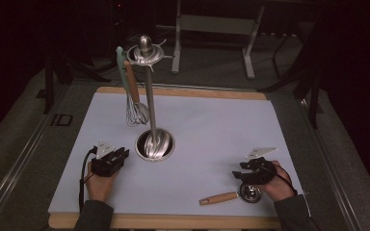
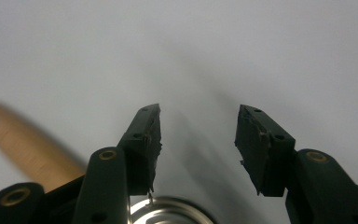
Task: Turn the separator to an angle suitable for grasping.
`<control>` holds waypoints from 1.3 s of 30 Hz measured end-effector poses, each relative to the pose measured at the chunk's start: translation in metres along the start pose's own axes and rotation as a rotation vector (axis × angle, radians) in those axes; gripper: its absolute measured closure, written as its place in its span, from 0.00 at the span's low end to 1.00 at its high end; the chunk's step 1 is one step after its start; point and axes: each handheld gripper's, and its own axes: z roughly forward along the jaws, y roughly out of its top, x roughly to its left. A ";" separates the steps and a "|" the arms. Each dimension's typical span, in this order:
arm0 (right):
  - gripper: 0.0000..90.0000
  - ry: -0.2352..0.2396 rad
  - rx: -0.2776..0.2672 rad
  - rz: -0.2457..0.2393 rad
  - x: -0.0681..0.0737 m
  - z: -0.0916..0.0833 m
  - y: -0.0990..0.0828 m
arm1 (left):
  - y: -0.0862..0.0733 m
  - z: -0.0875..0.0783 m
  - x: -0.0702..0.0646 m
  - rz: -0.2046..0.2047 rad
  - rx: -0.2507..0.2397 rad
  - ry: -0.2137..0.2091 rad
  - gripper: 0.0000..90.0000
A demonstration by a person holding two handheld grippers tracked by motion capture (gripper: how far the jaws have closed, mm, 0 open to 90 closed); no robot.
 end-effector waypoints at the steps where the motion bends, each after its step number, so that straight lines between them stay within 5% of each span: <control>1: 0.56 0.012 0.008 -0.022 0.002 0.000 0.000 | 0.000 0.000 0.001 -0.008 0.004 -0.002 0.82; 9: 0.55 0.097 0.064 -0.141 0.020 0.006 0.003 | -0.001 0.001 0.001 -0.008 0.006 0.001 0.80; 19: 0.54 0.196 0.058 -0.199 0.030 -0.007 -0.005 | 0.000 0.002 -0.002 0.015 0.020 0.009 0.80; 28: 0.52 0.259 0.122 -0.279 0.039 0.002 -0.009 | 0.000 0.004 -0.004 0.034 0.035 0.014 0.80; 34: 0.52 0.268 0.184 -0.287 0.041 0.013 -0.012 | 0.000 0.004 -0.004 0.033 0.038 0.016 0.79; 39: 0.55 0.256 0.180 -0.257 0.038 0.017 -0.010 | 0.000 0.005 -0.004 0.039 0.040 0.018 0.79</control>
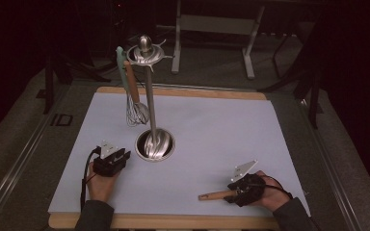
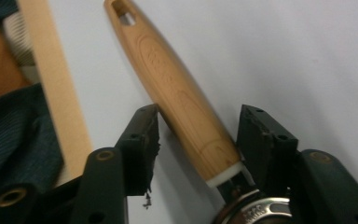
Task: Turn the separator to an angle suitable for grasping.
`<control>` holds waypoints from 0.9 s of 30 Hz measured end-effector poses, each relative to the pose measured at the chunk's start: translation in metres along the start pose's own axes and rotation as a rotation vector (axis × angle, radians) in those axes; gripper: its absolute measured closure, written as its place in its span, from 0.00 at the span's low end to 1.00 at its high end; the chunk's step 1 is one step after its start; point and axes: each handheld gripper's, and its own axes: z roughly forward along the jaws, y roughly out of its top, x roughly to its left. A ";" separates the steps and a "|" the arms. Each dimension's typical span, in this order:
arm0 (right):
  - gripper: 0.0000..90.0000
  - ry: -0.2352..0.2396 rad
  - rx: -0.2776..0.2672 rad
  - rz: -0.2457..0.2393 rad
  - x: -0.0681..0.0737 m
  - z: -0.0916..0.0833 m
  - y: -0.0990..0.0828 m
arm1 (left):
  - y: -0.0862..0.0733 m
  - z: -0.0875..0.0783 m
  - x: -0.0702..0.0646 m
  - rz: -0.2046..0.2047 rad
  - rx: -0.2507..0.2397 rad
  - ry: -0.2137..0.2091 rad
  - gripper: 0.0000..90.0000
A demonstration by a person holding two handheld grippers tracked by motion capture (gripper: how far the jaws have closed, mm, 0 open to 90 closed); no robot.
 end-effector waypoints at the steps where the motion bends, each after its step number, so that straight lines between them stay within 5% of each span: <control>1: 0.57 -0.010 0.000 0.017 -0.001 0.000 0.000 | 0.000 0.000 0.000 0.001 0.001 0.001 0.79; 18: 0.64 -0.170 -0.047 0.271 -0.042 0.003 0.015 | 0.000 0.001 -0.001 0.007 0.009 0.002 0.79; 27: 0.66 -0.219 -0.021 0.344 -0.063 0.001 0.020 | 0.000 0.001 -0.001 0.013 0.010 0.003 0.79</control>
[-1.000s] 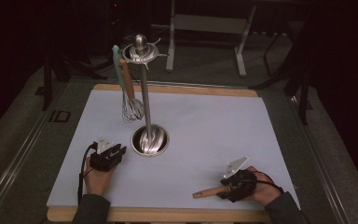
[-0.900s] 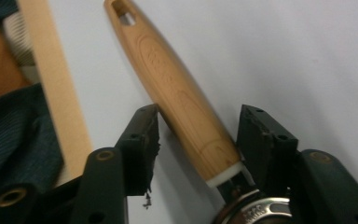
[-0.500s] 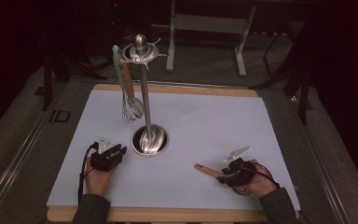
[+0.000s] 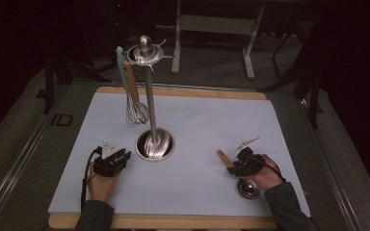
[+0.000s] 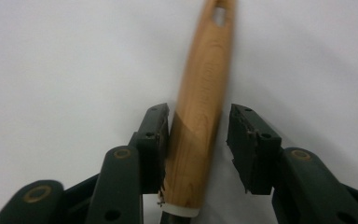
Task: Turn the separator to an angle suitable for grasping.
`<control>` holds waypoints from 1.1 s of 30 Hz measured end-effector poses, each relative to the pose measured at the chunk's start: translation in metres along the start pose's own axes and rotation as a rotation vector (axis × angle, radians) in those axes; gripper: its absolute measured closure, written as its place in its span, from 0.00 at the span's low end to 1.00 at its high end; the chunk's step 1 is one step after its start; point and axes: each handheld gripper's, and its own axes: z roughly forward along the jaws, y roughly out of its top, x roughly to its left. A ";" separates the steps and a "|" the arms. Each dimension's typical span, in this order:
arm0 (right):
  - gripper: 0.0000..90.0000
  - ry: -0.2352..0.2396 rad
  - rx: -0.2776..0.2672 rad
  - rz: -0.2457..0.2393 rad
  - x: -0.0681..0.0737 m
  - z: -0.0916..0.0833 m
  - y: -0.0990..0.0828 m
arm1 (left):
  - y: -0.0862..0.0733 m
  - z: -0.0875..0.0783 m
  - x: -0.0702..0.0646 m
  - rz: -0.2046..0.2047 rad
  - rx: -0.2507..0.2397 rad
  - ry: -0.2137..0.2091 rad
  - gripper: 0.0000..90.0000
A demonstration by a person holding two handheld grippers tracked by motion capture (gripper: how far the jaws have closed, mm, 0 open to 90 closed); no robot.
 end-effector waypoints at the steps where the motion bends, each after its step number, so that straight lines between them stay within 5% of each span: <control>1: 0.66 -0.007 0.001 0.013 -0.003 0.000 0.001 | 0.000 0.000 0.000 0.000 0.000 -0.001 0.79; 6: 0.65 -0.012 0.017 0.079 -0.015 -0.002 0.004 | 0.000 0.000 0.000 0.000 -0.001 -0.003 0.79; 17: 0.63 0.049 0.083 0.114 -0.017 -0.008 -0.001 | 0.000 0.000 -0.001 0.004 0.001 -0.001 0.79; 26: 0.65 0.107 0.123 0.098 -0.011 -0.009 -0.003 | 0.000 0.000 -0.001 0.007 0.002 0.000 0.78; 33: 0.72 0.098 0.146 0.089 -0.009 -0.006 0.003 | 0.000 0.001 -0.001 0.006 0.005 0.000 0.78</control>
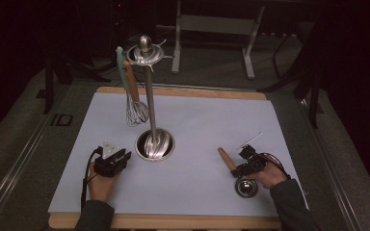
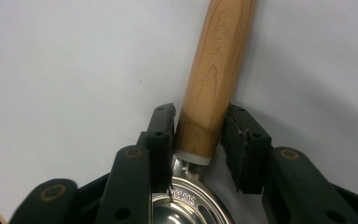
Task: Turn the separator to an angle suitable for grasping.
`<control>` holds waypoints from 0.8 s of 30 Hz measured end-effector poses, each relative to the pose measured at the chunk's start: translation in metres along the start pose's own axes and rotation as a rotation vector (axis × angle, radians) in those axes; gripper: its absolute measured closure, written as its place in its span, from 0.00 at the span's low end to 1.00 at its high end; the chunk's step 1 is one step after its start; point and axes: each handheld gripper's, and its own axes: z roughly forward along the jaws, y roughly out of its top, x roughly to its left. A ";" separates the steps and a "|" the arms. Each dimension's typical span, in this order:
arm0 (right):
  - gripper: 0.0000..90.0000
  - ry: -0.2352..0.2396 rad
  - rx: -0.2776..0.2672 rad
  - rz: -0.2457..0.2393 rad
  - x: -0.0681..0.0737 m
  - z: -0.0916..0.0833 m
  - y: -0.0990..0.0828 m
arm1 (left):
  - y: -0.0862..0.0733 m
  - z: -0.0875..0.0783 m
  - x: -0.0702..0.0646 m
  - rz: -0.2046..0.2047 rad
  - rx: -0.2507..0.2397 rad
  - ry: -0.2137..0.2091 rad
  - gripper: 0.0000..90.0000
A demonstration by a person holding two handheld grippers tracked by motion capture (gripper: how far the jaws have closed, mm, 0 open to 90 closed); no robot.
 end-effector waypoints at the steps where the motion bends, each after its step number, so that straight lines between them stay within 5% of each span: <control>1: 0.72 -0.010 0.009 -0.008 0.002 0.001 0.001 | 0.000 0.000 0.000 0.000 0.000 0.001 0.78; 5: 0.73 -0.056 0.049 -0.021 0.009 0.002 0.006 | 0.000 0.000 0.000 0.005 0.002 0.002 0.78; 24: 0.78 -0.032 0.009 -0.060 0.023 0.003 0.014 | 0.000 0.001 0.001 -0.002 0.008 -0.005 0.78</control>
